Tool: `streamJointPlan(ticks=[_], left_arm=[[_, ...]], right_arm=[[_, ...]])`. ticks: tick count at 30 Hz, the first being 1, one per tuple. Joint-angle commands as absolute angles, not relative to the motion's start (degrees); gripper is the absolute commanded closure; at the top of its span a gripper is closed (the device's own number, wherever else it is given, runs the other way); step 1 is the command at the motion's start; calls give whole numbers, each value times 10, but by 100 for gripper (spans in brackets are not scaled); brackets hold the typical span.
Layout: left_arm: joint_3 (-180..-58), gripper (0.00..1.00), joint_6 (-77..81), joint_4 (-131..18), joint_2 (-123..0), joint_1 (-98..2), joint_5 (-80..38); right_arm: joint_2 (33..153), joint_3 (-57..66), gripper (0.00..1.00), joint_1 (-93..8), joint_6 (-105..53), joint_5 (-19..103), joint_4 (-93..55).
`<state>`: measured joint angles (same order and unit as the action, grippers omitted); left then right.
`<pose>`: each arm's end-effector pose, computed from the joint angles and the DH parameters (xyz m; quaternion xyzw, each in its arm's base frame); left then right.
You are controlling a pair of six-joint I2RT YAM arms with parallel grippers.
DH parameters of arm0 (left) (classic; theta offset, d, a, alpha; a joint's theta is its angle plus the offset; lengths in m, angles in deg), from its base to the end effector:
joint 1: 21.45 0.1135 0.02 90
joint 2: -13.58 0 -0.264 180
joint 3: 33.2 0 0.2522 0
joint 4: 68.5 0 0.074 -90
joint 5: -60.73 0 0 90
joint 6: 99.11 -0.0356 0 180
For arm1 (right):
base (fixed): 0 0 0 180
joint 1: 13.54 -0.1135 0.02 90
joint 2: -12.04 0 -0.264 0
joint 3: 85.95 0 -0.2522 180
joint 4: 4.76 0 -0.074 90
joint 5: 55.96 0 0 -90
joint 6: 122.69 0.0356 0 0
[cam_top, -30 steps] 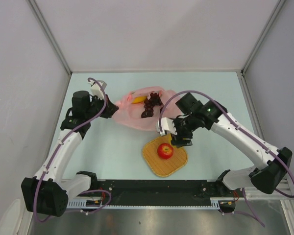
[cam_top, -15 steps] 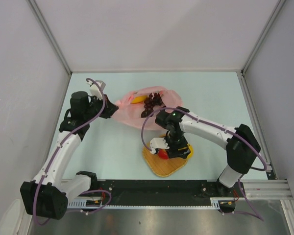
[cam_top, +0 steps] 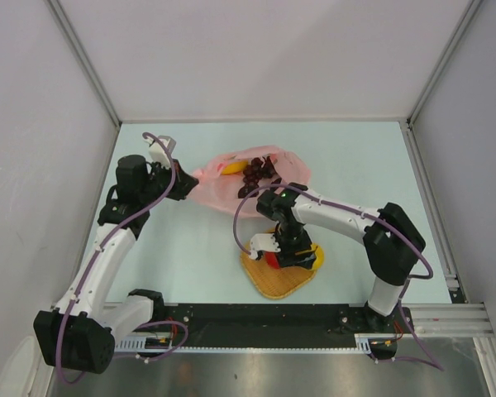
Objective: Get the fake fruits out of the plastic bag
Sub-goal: Place the fake fruit on the plate.
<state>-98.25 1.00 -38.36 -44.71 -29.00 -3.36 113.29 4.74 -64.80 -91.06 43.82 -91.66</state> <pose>0.2250 -0.0455 0.3257 0.1049 0.8170 -0.2673 0.5001 0.1839 0.2389 0.2125 0.8081 -0.5778 -0.0896 0.0714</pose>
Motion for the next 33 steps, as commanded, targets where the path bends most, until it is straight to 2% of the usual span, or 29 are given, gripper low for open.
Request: streamJointPlan(ticks=[1, 3, 5, 6, 7, 14, 22, 27, 29, 33], left_arm=[[-978, 98, 18, -406, -445, -285, -16], [-978, 98, 20, -408, -446, -285, -16], [-974, 98, 21, -410, -446, -285, -13], [-974, 98, 22, -410, -447, -284, -12], [-974, 99, 22, -411, -446, -284, -11], [-983, 99, 22, -405, -451, -284, -7], [-992, 98, 13, -405, -457, -285, -6], [-987, 98, 0, -398, -458, -284, -5], [-986, 99, -2, -394, -454, -284, -5], [-988, 100, -3, -393, -449, -282, 4]], right_arm=[[1144, 42, 52, -652, -903, 445, -902], [1144, 42, 50, -650, -915, 459, -904], [1150, 41, 29, -649, -918, 475, -907], [1150, 40, 2, -649, -918, 479, -908], [1152, 39, 0, -649, -918, 481, -909], [1098, 11, 0, -628, -946, 467, -924], [1043, -121, 0, -582, -953, 472, -992], [1069, -244, 1, -528, -879, 601, -926], [1077, -257, 10, -528, -819, 639, -862], [1075, -178, 43, -531, -637, 661, -607]])
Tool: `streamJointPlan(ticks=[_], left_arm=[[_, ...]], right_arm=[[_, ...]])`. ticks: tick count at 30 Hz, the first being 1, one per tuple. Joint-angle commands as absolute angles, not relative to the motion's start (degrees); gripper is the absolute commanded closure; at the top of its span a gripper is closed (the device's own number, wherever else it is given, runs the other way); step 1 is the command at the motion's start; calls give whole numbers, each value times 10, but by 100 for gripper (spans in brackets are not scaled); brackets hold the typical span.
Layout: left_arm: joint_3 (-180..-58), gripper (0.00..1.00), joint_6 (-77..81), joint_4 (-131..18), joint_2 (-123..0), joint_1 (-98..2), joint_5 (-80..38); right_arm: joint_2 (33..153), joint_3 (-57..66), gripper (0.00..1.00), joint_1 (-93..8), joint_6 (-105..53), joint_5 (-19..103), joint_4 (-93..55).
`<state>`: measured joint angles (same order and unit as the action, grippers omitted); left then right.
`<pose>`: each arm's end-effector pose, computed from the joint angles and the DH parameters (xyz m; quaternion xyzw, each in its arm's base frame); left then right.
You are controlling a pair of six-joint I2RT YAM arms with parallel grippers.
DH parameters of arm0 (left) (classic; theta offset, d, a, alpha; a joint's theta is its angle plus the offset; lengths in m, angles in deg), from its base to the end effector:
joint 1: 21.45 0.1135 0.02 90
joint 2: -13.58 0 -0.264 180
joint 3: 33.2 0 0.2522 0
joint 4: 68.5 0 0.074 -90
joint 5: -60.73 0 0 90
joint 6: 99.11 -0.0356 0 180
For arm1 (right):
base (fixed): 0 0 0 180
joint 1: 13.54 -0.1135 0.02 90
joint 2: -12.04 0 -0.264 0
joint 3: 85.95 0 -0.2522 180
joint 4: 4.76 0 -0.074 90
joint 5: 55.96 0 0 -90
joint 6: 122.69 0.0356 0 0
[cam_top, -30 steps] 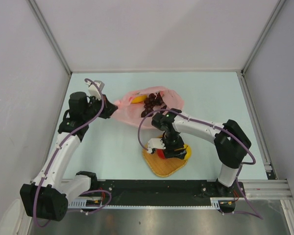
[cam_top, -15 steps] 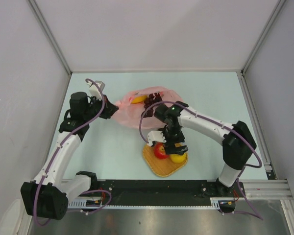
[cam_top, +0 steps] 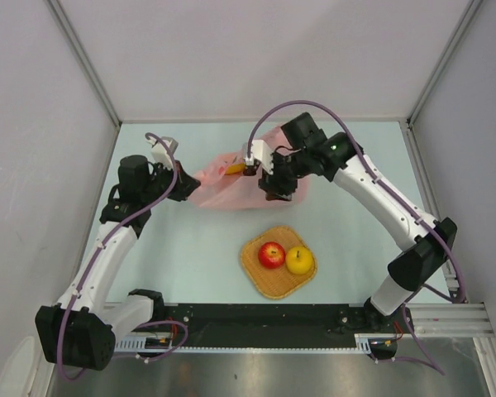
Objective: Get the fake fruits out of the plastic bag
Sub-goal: Adjust the plastic bag at the center of the board.
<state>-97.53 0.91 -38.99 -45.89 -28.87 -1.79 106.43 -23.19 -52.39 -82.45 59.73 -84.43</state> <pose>0.2291 -0.0464 0.3182 0.1096 0.8204 -0.2771 0.4881 0.2478 0.2194 0.3859 -0.6981 0.6243 0.1856 0.2974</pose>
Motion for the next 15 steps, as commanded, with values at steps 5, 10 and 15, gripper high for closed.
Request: streamJointPlan(ticks=[5, 10, 15], left_arm=[[-1001, 100, -10, -388, -450, -279, 3], [-986, 100, 3, -395, -433, -259, 12], [-975, 100, 6, -395, -416, -247, 14]], right_arm=[[1099, -124, 51, -552, -543, 632, -503], [1116, -60, 52, -617, -559, 568, -477], [1105, -44, 55, -635, -560, 592, -516]])
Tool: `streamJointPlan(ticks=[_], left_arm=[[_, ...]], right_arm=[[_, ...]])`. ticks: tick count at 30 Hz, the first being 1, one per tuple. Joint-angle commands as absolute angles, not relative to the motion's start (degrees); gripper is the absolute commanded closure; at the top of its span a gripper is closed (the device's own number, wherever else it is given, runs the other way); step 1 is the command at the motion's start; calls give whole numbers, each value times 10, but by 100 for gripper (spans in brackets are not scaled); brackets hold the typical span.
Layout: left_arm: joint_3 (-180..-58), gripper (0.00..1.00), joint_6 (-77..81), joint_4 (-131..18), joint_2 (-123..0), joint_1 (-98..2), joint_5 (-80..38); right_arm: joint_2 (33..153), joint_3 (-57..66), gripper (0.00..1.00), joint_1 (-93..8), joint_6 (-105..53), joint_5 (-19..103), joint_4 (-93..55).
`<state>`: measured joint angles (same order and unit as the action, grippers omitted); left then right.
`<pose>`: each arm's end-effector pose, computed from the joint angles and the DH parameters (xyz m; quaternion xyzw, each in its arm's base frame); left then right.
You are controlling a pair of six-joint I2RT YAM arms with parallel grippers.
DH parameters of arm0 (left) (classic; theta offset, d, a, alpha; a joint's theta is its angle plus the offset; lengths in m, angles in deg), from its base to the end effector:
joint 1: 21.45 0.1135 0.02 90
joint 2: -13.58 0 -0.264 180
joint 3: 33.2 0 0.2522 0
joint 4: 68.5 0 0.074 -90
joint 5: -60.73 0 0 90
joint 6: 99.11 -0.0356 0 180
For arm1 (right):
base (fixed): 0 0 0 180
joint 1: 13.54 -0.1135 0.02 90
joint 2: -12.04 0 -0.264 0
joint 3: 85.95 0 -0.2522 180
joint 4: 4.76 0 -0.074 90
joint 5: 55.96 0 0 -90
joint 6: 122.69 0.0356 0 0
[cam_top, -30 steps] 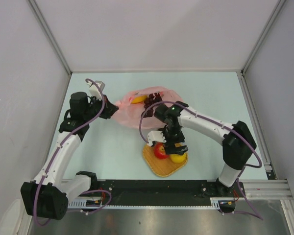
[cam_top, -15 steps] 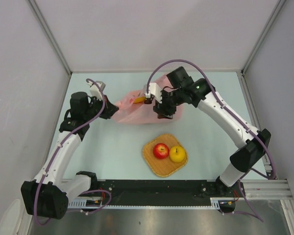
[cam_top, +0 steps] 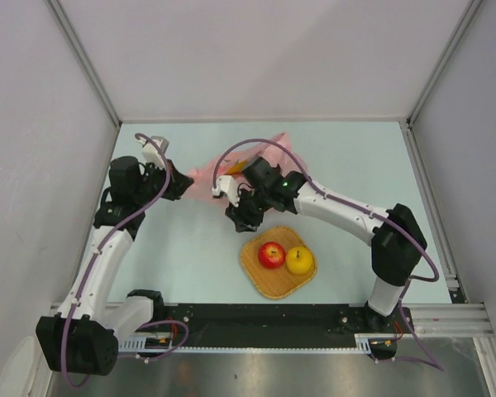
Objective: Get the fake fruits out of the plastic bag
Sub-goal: Adjust the plastic bag at the center of the board.
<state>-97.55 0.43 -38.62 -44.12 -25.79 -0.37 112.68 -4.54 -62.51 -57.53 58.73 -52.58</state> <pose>0.2241 -0.0343 0.3244 0.1005 0.8140 -0.2712 0.5038 0.2444 0.3035 0.2826 -0.6097 0.6897 0.2664 0.2858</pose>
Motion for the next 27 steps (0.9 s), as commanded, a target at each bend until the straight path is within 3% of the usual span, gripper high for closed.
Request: streamJointPlan(ticks=[1, 4, 8, 11, 14, 15, 19, 24, 27], left_arm=[[-974, 100, 6, -395, -415, -243, 14], [-972, 100, 11, -394, -413, -238, 18], [-969, 100, 13, -397, -414, -238, 22], [-964, 100, 20, -404, -417, -238, 24], [-971, 100, 20, -403, -421, -237, 25], [-973, 100, 20, -403, -422, -237, 25], [-985, 99, 20, -402, -423, -237, 25], [-989, 100, 20, -407, -427, -238, 22], [-985, 100, 27, -409, -428, -237, 25]], right_arm=[[1097, -46, 55, -631, -559, 603, -509], [1080, -92, 57, -601, -530, 677, -498], [1116, -190, 56, -544, -370, 789, -462], [1156, -238, 67, -535, -337, 729, -436], [1196, -246, 97, -541, -362, 643, -421], [1208, -248, 100, -546, -378, 584, -424], [1214, -182, 100, -561, -373, 508, -414], [1138, -81, 100, -613, -384, 413, -384], [1124, -18, 100, -644, -415, 426, -387]])
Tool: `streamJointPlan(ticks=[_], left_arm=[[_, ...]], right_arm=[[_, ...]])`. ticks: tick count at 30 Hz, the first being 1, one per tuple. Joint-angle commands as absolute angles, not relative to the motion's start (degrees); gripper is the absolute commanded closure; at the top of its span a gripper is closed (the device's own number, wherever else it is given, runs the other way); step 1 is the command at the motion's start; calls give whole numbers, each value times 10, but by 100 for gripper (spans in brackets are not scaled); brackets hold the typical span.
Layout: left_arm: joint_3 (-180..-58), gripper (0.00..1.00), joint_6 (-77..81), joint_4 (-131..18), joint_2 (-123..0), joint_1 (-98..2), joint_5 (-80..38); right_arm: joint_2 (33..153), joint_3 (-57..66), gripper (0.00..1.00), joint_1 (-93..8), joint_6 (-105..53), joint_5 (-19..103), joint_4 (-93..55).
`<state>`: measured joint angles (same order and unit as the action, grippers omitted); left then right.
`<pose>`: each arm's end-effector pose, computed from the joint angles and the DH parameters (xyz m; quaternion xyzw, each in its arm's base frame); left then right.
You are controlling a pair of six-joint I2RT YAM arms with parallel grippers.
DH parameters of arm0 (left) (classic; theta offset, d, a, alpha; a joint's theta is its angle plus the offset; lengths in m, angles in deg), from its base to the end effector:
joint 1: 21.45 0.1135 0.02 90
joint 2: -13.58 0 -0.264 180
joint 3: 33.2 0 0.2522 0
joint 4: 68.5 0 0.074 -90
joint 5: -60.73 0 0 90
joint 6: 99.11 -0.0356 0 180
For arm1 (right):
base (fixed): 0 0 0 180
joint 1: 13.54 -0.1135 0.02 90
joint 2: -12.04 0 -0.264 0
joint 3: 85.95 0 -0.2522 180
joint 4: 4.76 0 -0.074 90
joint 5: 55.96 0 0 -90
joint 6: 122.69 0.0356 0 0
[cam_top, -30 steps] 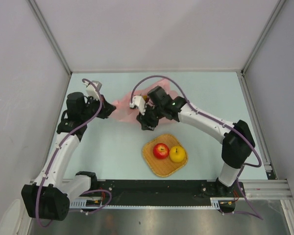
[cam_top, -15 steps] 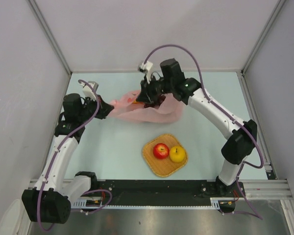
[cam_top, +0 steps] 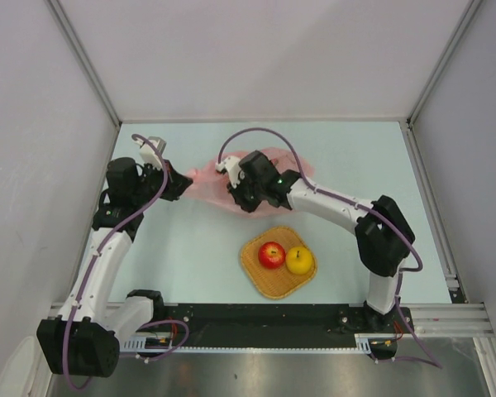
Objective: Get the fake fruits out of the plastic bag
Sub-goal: Adjust the plastic bag at the center of the board.
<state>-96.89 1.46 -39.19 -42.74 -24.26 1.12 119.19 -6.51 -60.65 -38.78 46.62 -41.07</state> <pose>0.2197 -0.0288 0.3264 0.0922 0.8079 -0.2787 0.5111 0.2856 0.3189 0.2628 -0.4471 0.7951 0.2332 0.3368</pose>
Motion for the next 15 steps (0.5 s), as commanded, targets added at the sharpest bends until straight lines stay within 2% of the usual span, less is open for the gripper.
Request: streamJointPlan(ticks=[1, 6, 9, 11, 13, 15], left_arm=[[-986, 100, 31, -409, -428, -237, 26], [-990, 100, 33, -402, -419, -236, 30], [-984, 100, 38, -409, -414, -224, 27], [-985, 100, 42, -410, -412, -219, 32], [-990, 100, 43, -409, -406, -216, 39], [-994, 100, 42, -409, -404, -216, 63]], right_arm=[[1123, -3, 100, -649, -420, 433, -387], [1134, 11, 100, -640, -369, 430, -370], [1184, -67, 100, -601, -310, 433, -357], [1222, -117, 82, -578, -298, 435, -369], [1276, -184, 72, -569, -284, 436, -379], [1303, -231, 70, -563, -288, 427, -380]])
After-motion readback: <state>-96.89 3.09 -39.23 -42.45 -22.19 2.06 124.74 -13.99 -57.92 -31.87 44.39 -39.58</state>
